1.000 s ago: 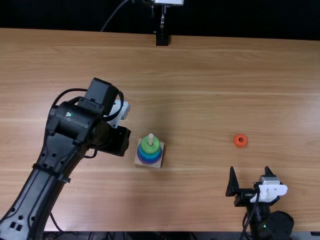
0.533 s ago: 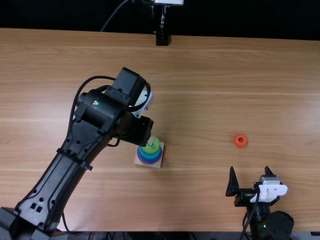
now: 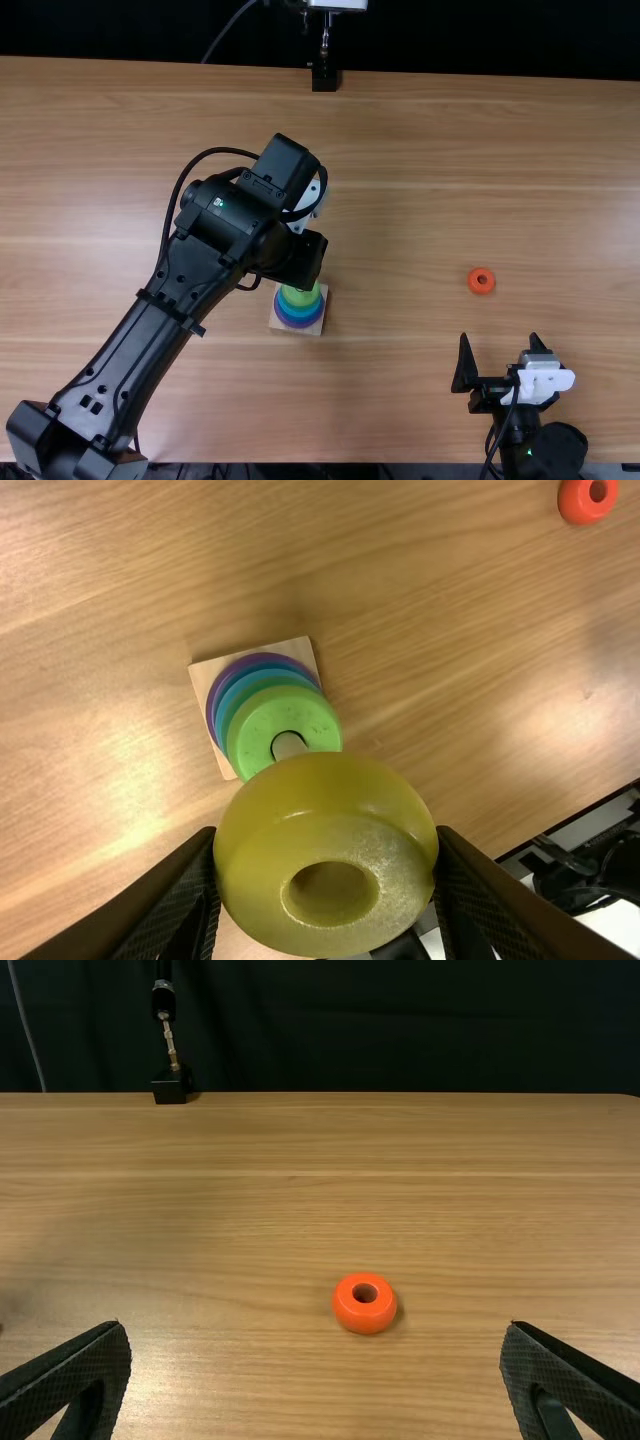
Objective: Build the Hanoi tower: stack the rings onto the peg from bottom to top in this color order: purple, dark blue, light blue, dark green, light green, yellow, orange.
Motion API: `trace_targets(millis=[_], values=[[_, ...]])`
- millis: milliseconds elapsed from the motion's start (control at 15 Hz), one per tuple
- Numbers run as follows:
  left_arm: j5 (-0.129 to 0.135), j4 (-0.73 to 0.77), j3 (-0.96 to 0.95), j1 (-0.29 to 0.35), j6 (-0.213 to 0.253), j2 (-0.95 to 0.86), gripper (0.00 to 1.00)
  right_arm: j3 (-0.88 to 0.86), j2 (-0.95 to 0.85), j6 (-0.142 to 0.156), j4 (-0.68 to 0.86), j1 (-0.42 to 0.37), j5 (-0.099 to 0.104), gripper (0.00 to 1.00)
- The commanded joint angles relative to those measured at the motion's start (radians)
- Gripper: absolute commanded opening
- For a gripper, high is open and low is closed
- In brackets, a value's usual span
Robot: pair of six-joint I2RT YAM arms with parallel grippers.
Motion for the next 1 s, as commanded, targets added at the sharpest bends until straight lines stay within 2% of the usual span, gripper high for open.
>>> trace_targets(millis=[0,933], values=[[0.01,-0.003,0.03,-0.008,-0.015,0.02,0.0,-0.061,-0.013,-0.003,-0.075,-0.009,-0.011,1.0],[0.01,0.004,-0.052,-0.022,-0.015,0.044,0.0,-0.061,-0.013,-0.003,-0.075,-0.009,-0.011,1.0]])
